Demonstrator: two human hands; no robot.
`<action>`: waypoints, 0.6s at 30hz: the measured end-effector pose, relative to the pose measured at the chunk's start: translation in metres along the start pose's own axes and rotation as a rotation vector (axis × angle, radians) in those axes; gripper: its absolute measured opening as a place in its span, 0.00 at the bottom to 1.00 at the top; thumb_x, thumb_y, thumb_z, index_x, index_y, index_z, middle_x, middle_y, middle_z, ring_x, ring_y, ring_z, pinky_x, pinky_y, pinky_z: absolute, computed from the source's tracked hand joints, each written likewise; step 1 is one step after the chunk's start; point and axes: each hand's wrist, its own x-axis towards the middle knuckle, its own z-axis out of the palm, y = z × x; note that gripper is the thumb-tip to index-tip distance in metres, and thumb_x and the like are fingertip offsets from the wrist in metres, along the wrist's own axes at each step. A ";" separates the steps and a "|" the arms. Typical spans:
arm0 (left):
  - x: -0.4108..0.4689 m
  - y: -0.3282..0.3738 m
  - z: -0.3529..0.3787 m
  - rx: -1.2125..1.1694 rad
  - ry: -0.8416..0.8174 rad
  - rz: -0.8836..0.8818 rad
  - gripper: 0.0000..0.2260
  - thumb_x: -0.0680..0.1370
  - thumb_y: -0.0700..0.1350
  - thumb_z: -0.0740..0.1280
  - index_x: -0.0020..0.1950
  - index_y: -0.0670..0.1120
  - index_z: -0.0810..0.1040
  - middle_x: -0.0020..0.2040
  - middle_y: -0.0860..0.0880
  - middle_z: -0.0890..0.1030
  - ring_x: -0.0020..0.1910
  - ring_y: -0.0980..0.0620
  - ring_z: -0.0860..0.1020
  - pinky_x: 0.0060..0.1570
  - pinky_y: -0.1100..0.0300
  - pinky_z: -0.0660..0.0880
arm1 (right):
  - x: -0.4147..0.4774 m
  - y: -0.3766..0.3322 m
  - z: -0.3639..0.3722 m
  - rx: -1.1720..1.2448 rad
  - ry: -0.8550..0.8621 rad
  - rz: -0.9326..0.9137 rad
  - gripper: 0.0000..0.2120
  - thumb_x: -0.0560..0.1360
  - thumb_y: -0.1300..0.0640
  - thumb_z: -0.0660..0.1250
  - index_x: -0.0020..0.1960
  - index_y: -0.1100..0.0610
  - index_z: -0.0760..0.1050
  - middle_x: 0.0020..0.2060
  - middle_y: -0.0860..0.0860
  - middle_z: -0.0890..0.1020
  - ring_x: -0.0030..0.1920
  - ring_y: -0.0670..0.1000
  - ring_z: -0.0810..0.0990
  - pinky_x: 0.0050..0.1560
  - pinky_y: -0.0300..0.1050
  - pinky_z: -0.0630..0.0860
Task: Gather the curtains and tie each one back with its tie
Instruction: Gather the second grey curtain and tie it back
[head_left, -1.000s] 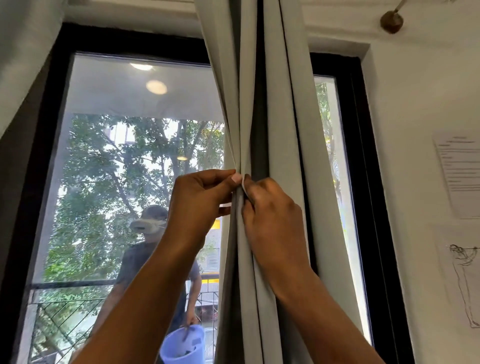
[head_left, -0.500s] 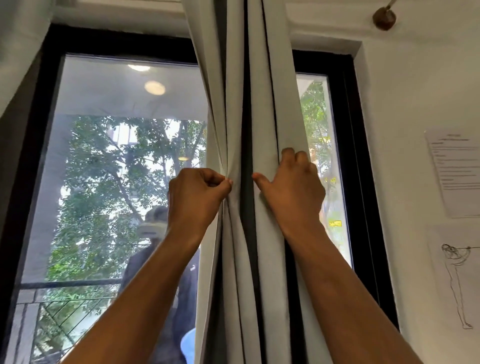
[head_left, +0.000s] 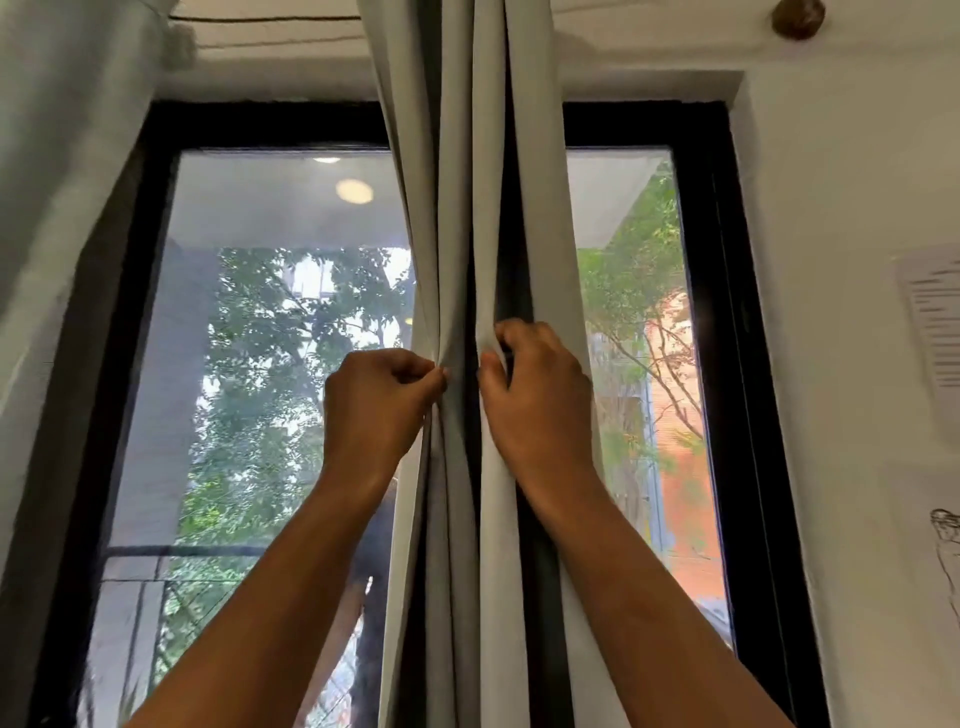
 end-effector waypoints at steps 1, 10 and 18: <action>-0.002 0.005 -0.001 -0.025 -0.012 -0.001 0.04 0.70 0.46 0.75 0.35 0.51 0.84 0.31 0.46 0.84 0.34 0.46 0.84 0.45 0.45 0.81 | -0.002 -0.004 0.001 0.014 -0.032 -0.019 0.10 0.78 0.55 0.62 0.58 0.56 0.75 0.50 0.54 0.81 0.48 0.55 0.80 0.43 0.40 0.69; -0.010 0.025 -0.013 -0.160 -0.031 -0.059 0.06 0.71 0.42 0.74 0.34 0.51 0.85 0.33 0.45 0.84 0.34 0.45 0.84 0.39 0.49 0.82 | -0.016 -0.018 0.001 0.006 -0.147 -0.065 0.20 0.79 0.56 0.61 0.71 0.53 0.68 0.51 0.57 0.83 0.47 0.58 0.82 0.53 0.54 0.78; -0.014 0.039 -0.017 -0.175 -0.017 -0.063 0.04 0.73 0.42 0.73 0.38 0.49 0.84 0.34 0.47 0.84 0.35 0.48 0.84 0.36 0.56 0.80 | -0.016 -0.022 -0.005 -0.027 -0.220 -0.054 0.23 0.80 0.58 0.60 0.74 0.52 0.61 0.54 0.54 0.82 0.49 0.54 0.82 0.55 0.50 0.78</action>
